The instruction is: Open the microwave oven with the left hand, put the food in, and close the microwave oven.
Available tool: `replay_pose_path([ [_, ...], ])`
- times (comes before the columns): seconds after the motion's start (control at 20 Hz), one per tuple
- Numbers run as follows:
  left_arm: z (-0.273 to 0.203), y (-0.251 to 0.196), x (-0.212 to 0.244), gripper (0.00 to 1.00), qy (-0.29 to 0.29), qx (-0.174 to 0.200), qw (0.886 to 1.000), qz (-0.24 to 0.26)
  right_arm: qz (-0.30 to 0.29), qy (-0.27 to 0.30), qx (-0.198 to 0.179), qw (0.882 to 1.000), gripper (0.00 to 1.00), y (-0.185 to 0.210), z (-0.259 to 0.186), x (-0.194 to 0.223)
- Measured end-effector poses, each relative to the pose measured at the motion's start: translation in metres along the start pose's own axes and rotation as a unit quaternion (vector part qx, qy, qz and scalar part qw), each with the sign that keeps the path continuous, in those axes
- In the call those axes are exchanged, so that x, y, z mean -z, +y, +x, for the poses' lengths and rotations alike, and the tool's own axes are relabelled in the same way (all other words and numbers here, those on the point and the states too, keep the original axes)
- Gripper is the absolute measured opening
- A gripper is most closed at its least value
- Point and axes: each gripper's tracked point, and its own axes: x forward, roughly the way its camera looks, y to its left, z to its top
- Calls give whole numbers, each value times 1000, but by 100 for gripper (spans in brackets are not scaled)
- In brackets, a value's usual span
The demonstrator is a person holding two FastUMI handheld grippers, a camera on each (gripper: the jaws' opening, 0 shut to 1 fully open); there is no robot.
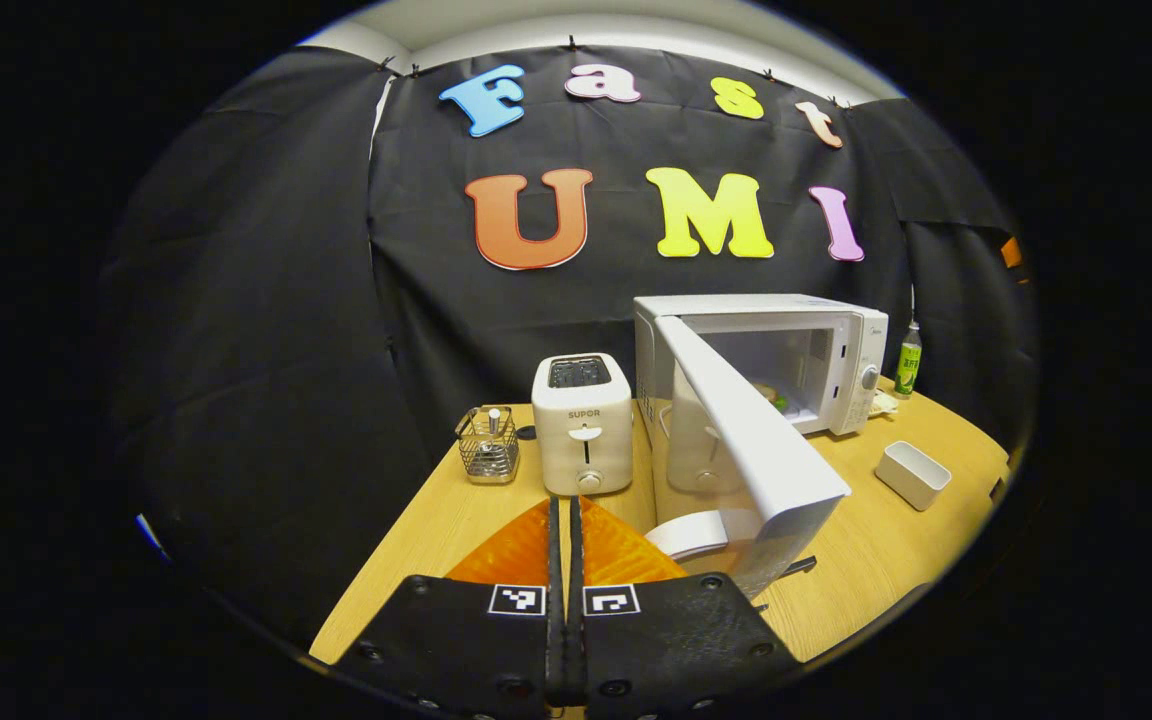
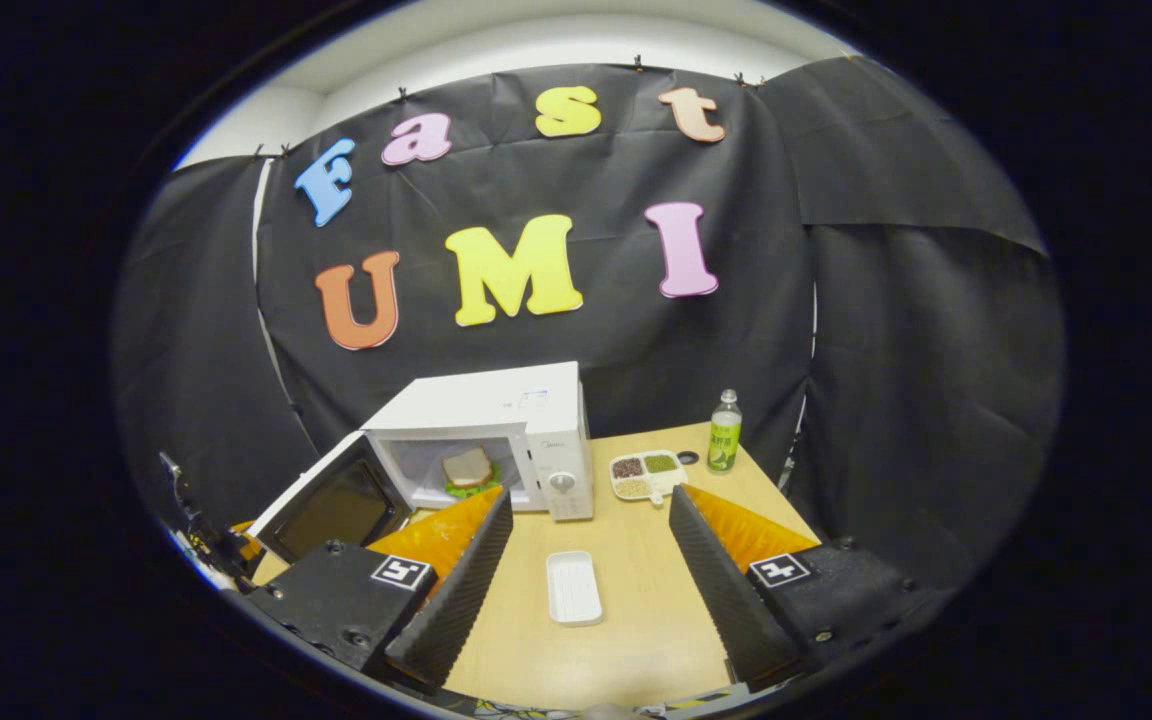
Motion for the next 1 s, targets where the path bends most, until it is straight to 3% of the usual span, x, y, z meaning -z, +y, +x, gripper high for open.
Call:
replay_pose_path([
  [0.1, -4, -11, -3, 0, -5, 4, 1000, 0, 2, 1, -4, 1000, 100, 0, 2, -2],
  [0.15, -5, -16, -5, 0, -8, 3, 1000, 4, 2, 0, -8, 1000, 92, 2, 3, -3],
  [0.35, -6, -44, -8, 0, -9, 20, 1000, 1, 1, 0, -17, 1000, 92, 6, 3, -8],
  [0.4, -7, -51, -8, 0, -10, 25, 1000, 0, -1, -2, -20, 1000, 100, 8, 3, -11],
  [0.45, -7, -59, -7, 0, -8, 29, 1000, 1, -4, -1, -23, 1000, 100, 10, 3, -11],
  [0.5, -7, -67, -8, 0, -9, 36, 999, 3, -5, -2, -28, 1000, 92, 12, 3, -13],
  [0.55, -7, -76, -9, 0, -10, 43, 999, 6, -5, 1, -30, 1000, 92, 14, 3, -13],
  [0.6, -7, -86, -10, 0, -11, 52, 999, 9, -6, 1, -35, 999, 100, 16, 3, -15],
  [1.0, 4, -164, -32, 0, -23, 117, 992, 39, -40, -11, -33, 999, 100, 11, 1, -26],
])
